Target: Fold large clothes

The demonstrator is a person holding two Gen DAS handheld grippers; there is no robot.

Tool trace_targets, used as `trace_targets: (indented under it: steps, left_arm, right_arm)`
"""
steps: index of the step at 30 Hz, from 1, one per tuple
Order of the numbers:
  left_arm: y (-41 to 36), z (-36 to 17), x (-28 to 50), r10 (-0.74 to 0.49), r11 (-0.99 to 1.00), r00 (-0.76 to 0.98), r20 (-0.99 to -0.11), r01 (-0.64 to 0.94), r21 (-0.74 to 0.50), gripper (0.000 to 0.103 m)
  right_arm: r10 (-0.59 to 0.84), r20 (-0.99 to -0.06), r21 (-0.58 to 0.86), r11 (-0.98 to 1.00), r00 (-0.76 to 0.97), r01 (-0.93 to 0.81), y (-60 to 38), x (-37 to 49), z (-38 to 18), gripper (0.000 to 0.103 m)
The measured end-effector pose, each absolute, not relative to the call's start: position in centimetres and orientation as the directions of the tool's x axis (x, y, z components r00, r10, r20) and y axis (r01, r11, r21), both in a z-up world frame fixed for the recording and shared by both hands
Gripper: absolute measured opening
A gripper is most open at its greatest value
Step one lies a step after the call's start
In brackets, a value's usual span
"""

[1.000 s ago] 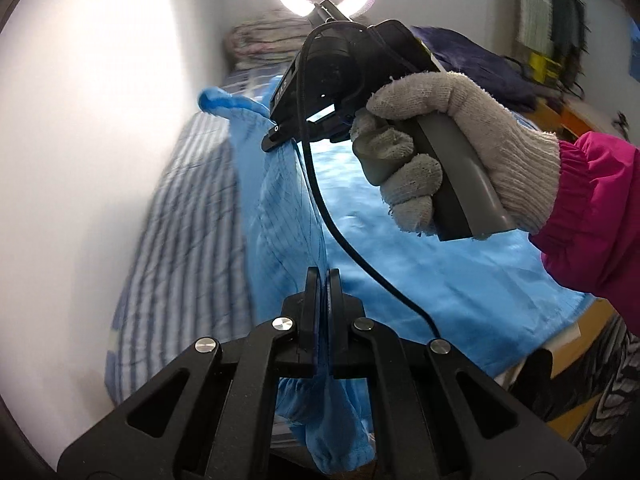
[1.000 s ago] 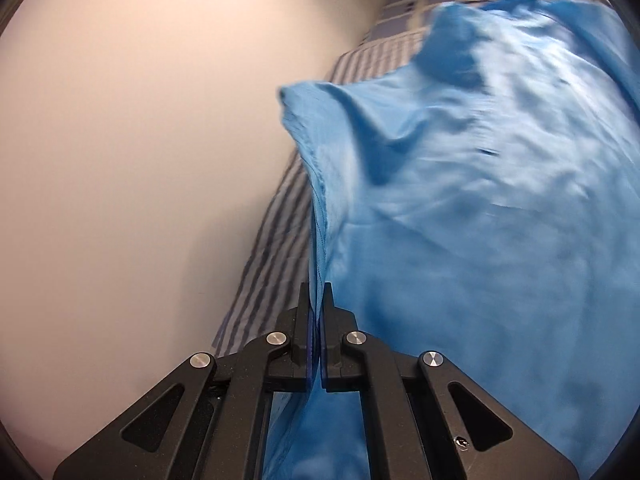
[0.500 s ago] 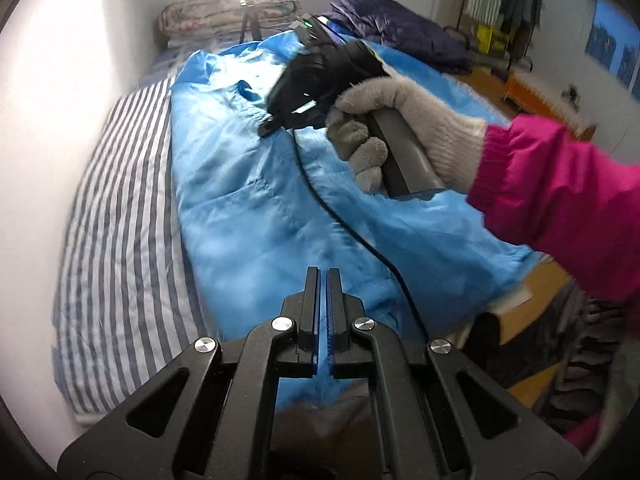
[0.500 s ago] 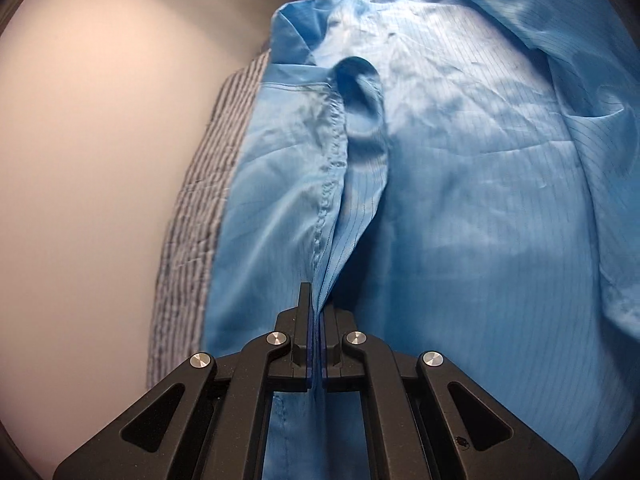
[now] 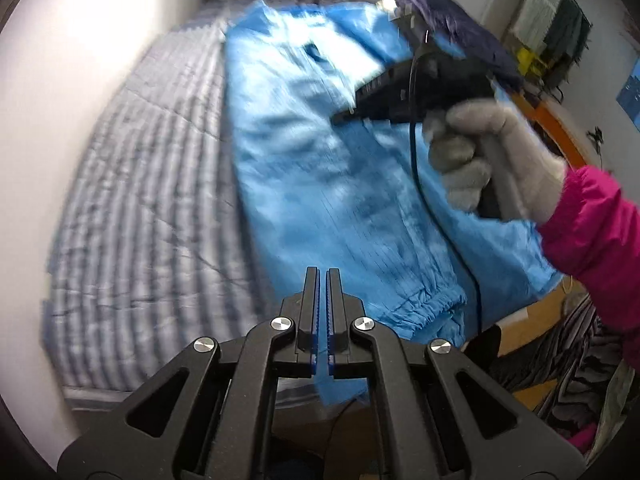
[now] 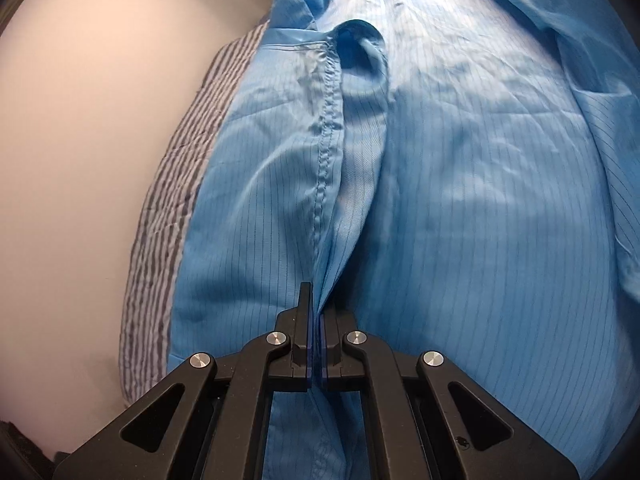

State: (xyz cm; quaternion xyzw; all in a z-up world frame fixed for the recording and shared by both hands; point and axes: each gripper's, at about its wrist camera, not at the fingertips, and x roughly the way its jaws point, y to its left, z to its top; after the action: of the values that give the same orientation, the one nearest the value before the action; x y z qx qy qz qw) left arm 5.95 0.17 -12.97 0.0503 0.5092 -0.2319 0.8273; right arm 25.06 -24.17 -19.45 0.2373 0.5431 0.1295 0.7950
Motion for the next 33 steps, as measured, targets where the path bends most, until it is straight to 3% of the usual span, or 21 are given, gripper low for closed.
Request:
trace_targets:
  steps: [6, 10, 13, 14, 17, 18, 21, 22, 24, 25, 26, 27, 33]
  left_arm:
    - [0.2, -17.3, 7.0, -0.174, 0.922, 0.338, -0.925, 0.386, -0.033, 0.000]
    - [2.7, -16.3, 7.2, -0.238, 0.942, 0.341, -0.910, 0.309, -0.130, 0.003]
    - [4.2, -16.0, 6.9, -0.309, 0.939, 0.328, -0.893, 0.257, -0.230, 0.044]
    - [4.4, -16.2, 6.7, -0.330, 0.933, 0.316, -0.889, 0.249, -0.258, 0.045]
    - [4.1, -17.1, 6.4, -0.378, 0.916, 0.263, -0.888, 0.248, -0.316, 0.045]
    - [4.0, -17.6, 6.4, -0.387, 0.912, 0.246, -0.889, 0.245, -0.329, 0.044]
    - [3.7, -17.9, 6.2, -0.400, 0.909, 0.237, -0.885, 0.224, -0.351, 0.028]
    - [3.8, -17.9, 6.3, -0.413, 0.904, 0.231, -0.881, 0.220, -0.366, 0.012]
    - [4.1, -17.8, 6.3, -0.421, 0.902, 0.229, -0.878, 0.210, -0.378, 0.005]
    - [4.2, -17.6, 6.2, -0.414, 0.905, 0.236, -0.879, 0.212, -0.370, 0.004]
    - [4.4, -17.1, 5.8, -0.405, 0.909, 0.249, -0.880, 0.217, -0.357, 0.003]
    - [4.7, -16.7, 5.5, -0.400, 0.911, 0.261, -0.879, 0.221, -0.348, 0.002]
    - [5.4, -14.5, 4.7, -0.307, 0.944, 0.355, -0.883, 0.233, -0.235, 0.002]
  right_arm:
    - [0.493, -0.783, 0.558, 0.826, 0.378, 0.077, -25.1, 24.3, -19.5, 0.001]
    - [0.511, -0.773, 0.571, 0.819, 0.376, 0.060, -25.0, 24.4, -19.4, 0.002]
    - [0.507, -0.786, 0.561, 0.825, 0.353, 0.066, -25.6, 24.1, -19.2, 0.006]
    - [0.509, -0.792, 0.560, 0.826, 0.337, 0.068, -25.7, 24.0, -19.1, 0.010]
    - [0.509, -0.808, 0.540, 0.842, 0.298, 0.024, -25.9, 22.1, -17.9, 0.025]
    - [0.506, -0.817, 0.526, 0.850, 0.277, 0.001, -25.7, 21.1, -17.5, 0.025]
    - [0.519, -0.828, 0.526, 0.850, 0.215, -0.025, -25.5, 18.1, -17.5, 0.025]
    - [0.525, -0.828, 0.531, 0.847, 0.196, -0.028, -25.5, 17.0, -17.6, 0.025]
    - [0.545, -0.823, 0.549, 0.836, 0.160, -0.023, -25.2, 15.1, -18.2, 0.025]
    - [0.563, -0.816, 0.565, 0.825, 0.133, -0.025, -24.8, 14.2, -18.7, 0.024]
    - [0.573, -0.811, 0.573, 0.819, 0.119, -0.032, -24.4, 13.6, -19.0, 0.010]
    - [0.576, -0.810, 0.575, 0.817, 0.106, -0.047, -23.7, 13.0, -19.3, 0.004]
    - [0.601, -0.789, 0.596, 0.799, 0.127, -0.078, -20.9, 11.8, -18.7, 0.003]
